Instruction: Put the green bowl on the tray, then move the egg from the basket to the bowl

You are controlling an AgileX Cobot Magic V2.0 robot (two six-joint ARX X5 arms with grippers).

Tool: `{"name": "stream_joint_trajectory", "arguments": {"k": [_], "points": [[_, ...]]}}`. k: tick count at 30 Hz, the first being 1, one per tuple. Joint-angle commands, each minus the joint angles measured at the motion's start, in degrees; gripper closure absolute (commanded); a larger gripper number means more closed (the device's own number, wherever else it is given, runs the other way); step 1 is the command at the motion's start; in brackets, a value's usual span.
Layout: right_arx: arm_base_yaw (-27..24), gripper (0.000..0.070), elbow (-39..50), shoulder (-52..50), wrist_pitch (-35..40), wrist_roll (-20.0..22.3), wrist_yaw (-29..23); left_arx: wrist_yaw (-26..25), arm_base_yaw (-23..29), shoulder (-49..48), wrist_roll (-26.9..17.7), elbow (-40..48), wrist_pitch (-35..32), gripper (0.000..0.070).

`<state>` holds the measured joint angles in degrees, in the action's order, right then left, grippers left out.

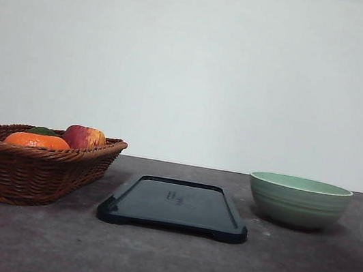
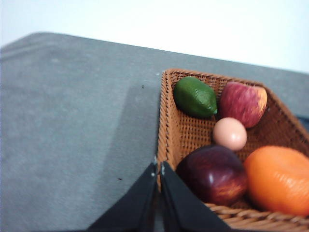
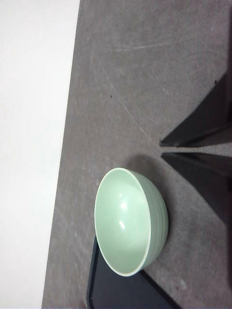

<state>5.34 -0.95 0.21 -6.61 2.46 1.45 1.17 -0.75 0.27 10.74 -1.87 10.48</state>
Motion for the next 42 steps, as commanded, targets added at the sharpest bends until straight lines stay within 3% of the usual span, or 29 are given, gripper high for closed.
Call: {"name": "stream_joint_trajectory", "arguments": {"k": [1,8,10,13,17,22,25,32,42], "points": [[0.0,0.0690,0.2,0.0,0.8,-2.4,0.0,-0.1,0.1,-0.1,7.6,1.1,0.2,0.0700],[0.0,0.0691,0.2,0.0,3.7,-21.0,-2.9,-0.3,0.1,-0.1,25.9,1.0,-3.3,0.0700],[0.0,0.0691,0.2,0.0,5.6,-24.4,-2.9,-0.3,0.1,-0.1,27.6,1.0,-6.7,0.0700],[0.0,0.0691,0.2,0.0,10.1,-24.3,-2.8,-0.3,0.1,-0.1,26.5,1.0,-13.8,0.0700],[0.0,0.0691,-0.3,0.0,16.9,-23.8,-2.3,-0.3,0.1,-0.1,20.3,0.4,-23.1,0.0700],[0.1,0.0693,-4.1,0.9,15.7,-23.8,-0.4,-0.3,0.1,0.1,16.8,-3.1,-24.7,0.0700],[0.1,0.0693,-8.0,3.1,12.6,-23.8,0.6,-0.3,0.1,0.9,16.1,-6.5,-21.9,0.0700],[0.1,0.0693,-19.2,13.2,5.6,-21.8,4.5,-0.7,0.0,7.2,14.0,-18.1,-7.5,0.0700],[0.2,0.0693,-32.3,30.0,-4.8,-17.4,8.6,-8.3,0.0,22.7,10.2,-33.6,7.1,0.0700]]}}
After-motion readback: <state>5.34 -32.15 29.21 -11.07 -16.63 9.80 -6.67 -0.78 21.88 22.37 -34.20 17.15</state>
